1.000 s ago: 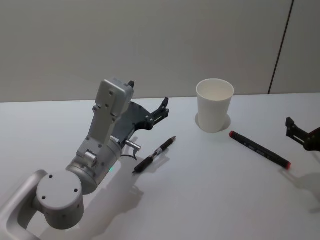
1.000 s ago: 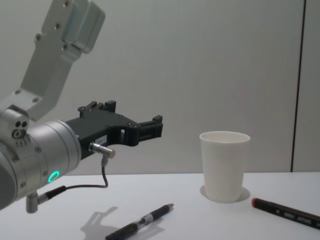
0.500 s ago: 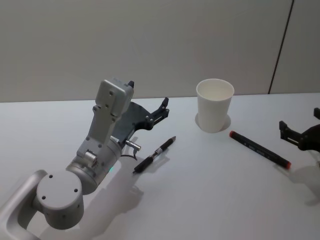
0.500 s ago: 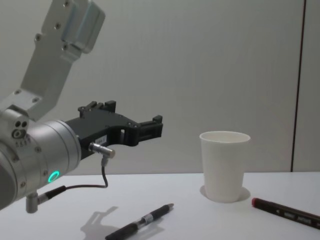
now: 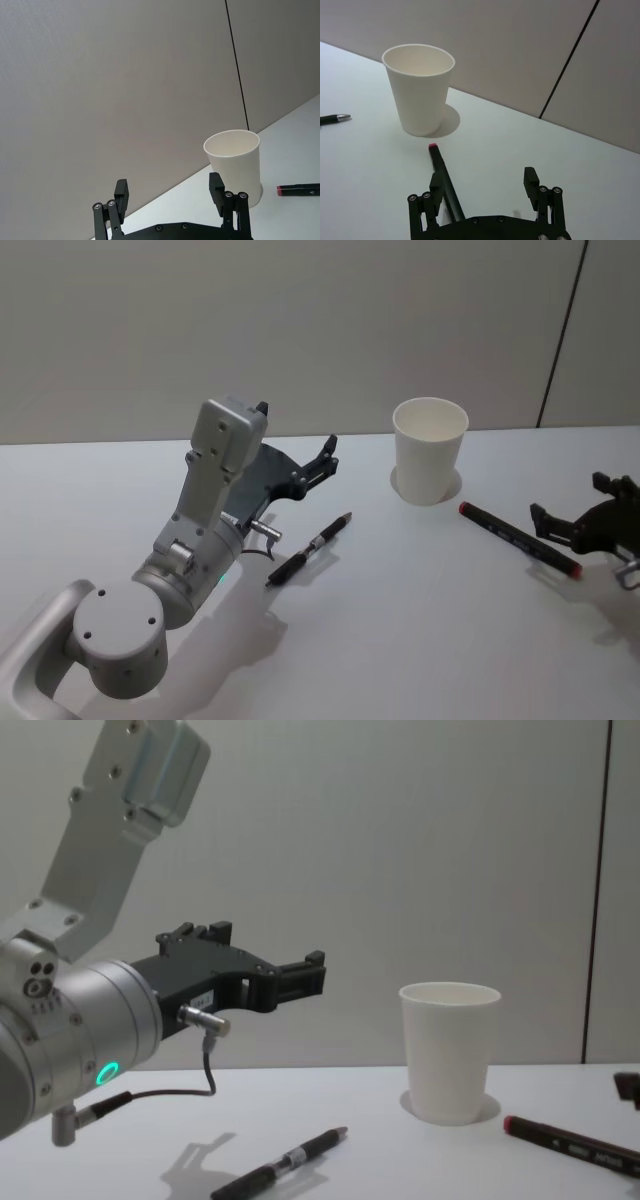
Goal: Place the pen into the pen holder.
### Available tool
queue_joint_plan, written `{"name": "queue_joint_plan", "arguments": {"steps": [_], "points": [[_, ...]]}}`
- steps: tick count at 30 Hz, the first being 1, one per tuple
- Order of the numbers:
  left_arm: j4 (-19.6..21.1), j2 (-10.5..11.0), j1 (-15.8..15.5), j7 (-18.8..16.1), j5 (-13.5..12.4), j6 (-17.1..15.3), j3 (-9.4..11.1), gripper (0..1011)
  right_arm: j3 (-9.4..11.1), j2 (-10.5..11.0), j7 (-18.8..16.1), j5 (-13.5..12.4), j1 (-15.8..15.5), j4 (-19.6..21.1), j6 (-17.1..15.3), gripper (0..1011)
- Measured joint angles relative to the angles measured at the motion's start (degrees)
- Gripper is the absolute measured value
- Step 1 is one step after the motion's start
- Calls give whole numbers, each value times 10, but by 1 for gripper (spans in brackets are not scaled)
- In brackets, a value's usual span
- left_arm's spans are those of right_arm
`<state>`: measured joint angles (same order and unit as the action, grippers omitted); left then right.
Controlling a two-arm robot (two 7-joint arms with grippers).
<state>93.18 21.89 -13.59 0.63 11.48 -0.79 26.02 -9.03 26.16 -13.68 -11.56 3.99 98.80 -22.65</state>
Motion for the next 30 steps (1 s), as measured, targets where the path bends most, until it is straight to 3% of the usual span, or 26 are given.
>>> {"name": "queue_joint_plan", "arguments": {"steps": [13,30], "points": [[0,0,0,0,0,0,0,1001,-18,-17,-34,31,30,-45,-22,1001],[0,0,0,0,0,0,0,1001,-37,-44,-56,58,68,-100,-21,1002]]}}
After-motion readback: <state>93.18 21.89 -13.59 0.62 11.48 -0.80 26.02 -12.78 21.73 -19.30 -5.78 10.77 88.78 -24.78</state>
